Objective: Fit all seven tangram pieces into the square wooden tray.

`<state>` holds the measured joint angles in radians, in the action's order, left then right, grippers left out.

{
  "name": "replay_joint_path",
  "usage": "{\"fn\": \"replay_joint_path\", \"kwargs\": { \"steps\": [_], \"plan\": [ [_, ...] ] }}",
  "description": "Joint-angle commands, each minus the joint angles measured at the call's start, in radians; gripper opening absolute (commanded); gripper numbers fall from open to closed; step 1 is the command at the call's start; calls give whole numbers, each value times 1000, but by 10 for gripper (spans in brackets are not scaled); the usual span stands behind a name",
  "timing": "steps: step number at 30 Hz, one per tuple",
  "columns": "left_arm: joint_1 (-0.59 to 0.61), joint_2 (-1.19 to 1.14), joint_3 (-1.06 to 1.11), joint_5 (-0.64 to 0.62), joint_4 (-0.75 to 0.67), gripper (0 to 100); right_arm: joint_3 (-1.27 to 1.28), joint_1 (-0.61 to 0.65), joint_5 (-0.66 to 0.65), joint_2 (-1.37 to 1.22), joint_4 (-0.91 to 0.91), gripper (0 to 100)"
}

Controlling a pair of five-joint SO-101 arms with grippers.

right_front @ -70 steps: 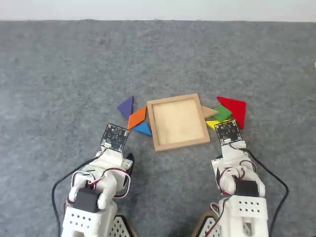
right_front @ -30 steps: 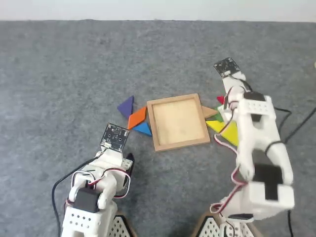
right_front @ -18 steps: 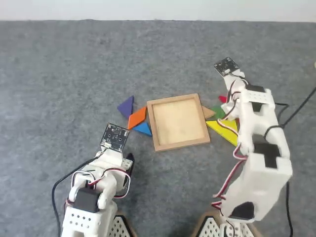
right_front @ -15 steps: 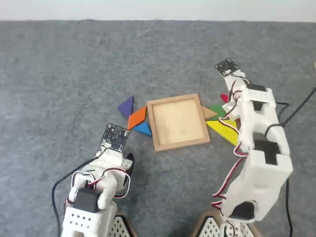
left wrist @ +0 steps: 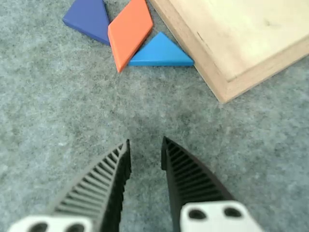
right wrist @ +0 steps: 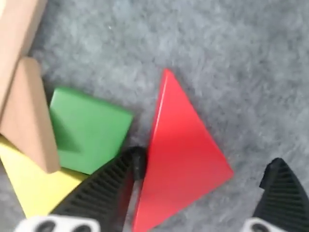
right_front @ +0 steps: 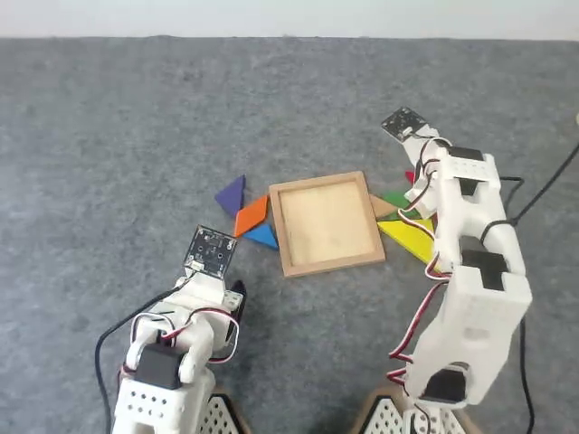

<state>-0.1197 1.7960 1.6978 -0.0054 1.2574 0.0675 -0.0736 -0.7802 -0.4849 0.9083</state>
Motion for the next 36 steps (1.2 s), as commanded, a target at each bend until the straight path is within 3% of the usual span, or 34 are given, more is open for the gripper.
{"fn": "replay_joint_path", "kwargs": {
  "steps": [1,7,19,25,32,36],
  "plan": [
    [3,21,-15,-9,5,100,-35,8,44,-5,4,381],
    [3,21,-15,-9,5,100,-92,1,72,-13,136,275],
    [3,21,-15,-9,5,100,-95,19,89,-13,179,299],
    [3,21,-15,-9,5,100,-100,-18,226,-2,177,298],
    [3,21,-15,-9,5,100,-100,-50,293,-1,177,178],
    [3,21,-15,-9,5,100,-101,-41,290,-2,171,182]
  ]
}}
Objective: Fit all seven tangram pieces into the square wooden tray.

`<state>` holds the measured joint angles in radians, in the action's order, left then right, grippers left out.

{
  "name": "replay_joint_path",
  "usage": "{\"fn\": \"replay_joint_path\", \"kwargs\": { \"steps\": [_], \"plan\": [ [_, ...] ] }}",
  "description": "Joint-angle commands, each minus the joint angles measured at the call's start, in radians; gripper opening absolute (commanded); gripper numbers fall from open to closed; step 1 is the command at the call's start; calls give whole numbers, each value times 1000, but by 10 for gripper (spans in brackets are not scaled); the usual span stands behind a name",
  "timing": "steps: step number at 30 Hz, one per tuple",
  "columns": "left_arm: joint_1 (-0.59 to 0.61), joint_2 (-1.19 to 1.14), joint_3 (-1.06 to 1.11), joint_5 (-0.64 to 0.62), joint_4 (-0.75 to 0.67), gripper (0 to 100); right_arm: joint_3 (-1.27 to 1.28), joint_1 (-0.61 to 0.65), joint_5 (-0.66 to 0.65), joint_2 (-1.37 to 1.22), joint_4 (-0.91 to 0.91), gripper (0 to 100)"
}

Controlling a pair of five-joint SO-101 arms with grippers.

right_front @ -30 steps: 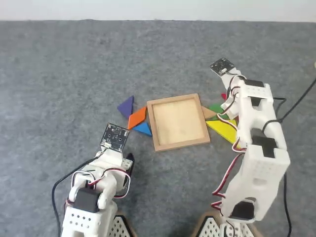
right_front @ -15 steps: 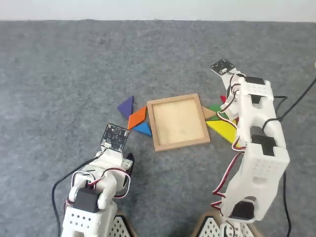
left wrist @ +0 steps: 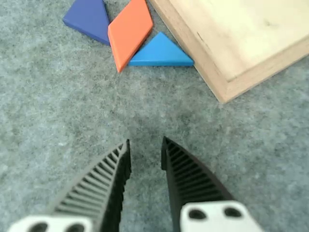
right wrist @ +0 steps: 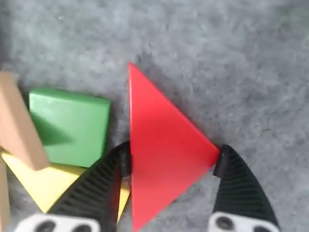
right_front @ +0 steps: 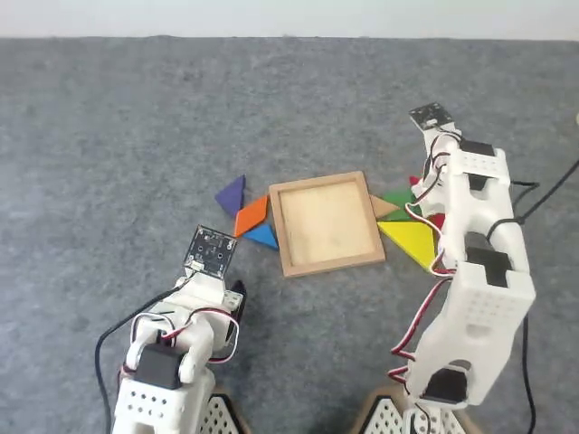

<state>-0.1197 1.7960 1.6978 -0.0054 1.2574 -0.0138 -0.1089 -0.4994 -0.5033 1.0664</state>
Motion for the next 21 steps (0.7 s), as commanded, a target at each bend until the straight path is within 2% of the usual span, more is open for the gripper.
{"fn": "replay_joint_path", "kwargs": {
  "steps": [1,5,11,21],
  "plan": [
    [3,21,-15,-9,5,100,-23,-1,5,15,12,193],
    [3,21,-15,-9,5,100,-38,19,9,5,35,229],
    [3,21,-15,-9,5,100,-46,12,75,18,79,64],
    [3,21,-15,-9,5,100,-41,12,83,122,105,80]
  ]
}}
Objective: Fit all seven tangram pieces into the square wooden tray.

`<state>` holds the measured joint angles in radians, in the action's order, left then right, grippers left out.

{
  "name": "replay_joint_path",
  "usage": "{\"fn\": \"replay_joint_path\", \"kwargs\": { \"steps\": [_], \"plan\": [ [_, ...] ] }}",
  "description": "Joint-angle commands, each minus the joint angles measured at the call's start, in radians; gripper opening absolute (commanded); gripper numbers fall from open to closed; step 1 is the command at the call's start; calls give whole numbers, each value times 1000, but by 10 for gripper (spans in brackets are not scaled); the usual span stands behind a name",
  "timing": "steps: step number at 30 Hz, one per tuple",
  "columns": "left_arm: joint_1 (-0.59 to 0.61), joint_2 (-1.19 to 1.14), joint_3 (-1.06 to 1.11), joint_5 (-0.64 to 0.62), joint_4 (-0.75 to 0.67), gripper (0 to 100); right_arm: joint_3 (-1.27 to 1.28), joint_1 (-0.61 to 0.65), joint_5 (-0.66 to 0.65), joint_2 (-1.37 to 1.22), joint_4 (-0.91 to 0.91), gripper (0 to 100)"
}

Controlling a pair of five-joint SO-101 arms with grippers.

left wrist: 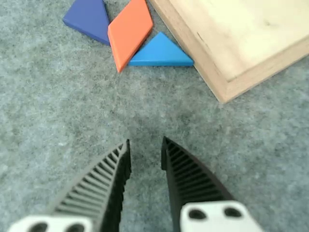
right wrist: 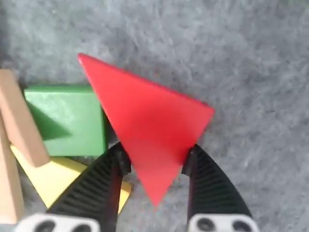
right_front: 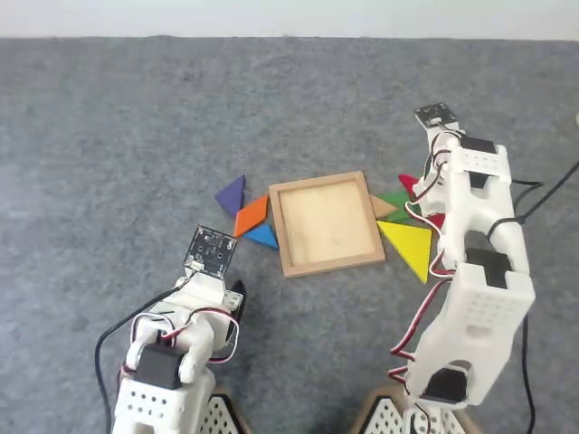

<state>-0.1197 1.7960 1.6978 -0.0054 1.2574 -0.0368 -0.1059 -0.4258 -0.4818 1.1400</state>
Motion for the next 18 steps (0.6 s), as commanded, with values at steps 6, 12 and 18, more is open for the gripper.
{"fn": "replay_joint_path", "kwargs": {
  "steps": [6,12,18],
  "plan": [
    [3,21,-15,-9,5,100,-15,8,17,209,70,80],
    [3,21,-15,-9,5,100,-17,16,38,229,64,80],
    [3,21,-15,-9,5,100,-6,18,-37,225,91,84]
  ]
}}
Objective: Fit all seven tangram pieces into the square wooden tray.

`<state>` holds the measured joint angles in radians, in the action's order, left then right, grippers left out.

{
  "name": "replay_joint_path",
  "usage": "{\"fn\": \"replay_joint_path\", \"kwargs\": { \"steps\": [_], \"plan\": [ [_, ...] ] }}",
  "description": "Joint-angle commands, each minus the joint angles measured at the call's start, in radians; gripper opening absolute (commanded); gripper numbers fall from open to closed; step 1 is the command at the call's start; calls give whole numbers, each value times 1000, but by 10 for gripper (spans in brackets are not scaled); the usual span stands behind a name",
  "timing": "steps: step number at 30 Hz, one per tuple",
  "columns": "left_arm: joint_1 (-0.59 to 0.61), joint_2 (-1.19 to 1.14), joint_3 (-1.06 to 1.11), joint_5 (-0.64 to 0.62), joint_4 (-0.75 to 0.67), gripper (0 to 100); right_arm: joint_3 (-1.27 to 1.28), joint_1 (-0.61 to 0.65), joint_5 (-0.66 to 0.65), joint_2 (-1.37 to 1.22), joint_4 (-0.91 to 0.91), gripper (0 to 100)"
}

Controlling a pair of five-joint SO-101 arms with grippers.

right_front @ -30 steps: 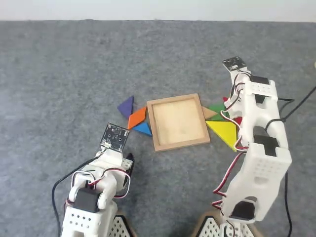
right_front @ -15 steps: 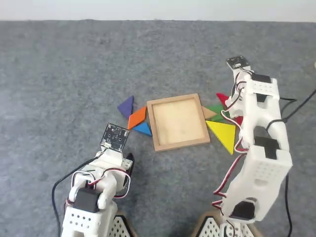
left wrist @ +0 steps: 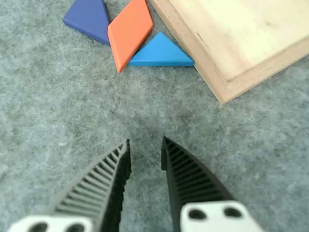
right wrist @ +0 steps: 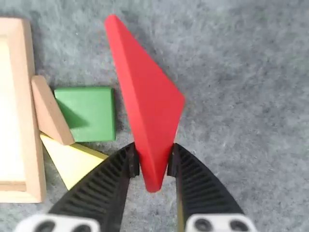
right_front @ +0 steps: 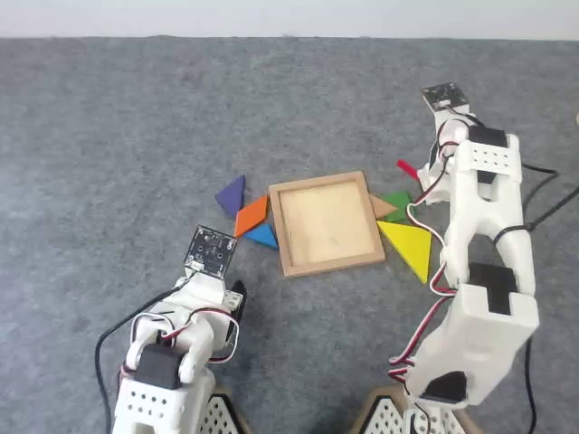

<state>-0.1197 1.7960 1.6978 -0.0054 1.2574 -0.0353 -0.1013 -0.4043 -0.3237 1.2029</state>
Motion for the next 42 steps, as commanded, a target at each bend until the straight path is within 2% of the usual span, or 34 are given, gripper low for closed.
{"fn": "replay_joint_path", "kwargs": {
  "steps": [1,7,17,20,28,33,38,42],
  "plan": [
    [3,21,-15,-9,5,100,-3,21,-83,68,41,84],
    [3,21,-15,-9,5,100,-2,87,-173,67,111,85],
    [3,21,-15,-9,5,100,-2,122,-175,16,65,123],
    [3,21,-15,-9,5,100,5,143,-176,-19,64,62],
    [3,21,-15,-9,5,100,2,213,-170,-27,36,21],
    [3,21,-15,-9,5,100,-115,156,-146,-36,5,113],
    [3,21,-15,-9,5,100,-212,151,-281,-56,4,262],
    [3,21,-15,-9,5,100,-327,145,-339,-174,12,304]
  ]
}}
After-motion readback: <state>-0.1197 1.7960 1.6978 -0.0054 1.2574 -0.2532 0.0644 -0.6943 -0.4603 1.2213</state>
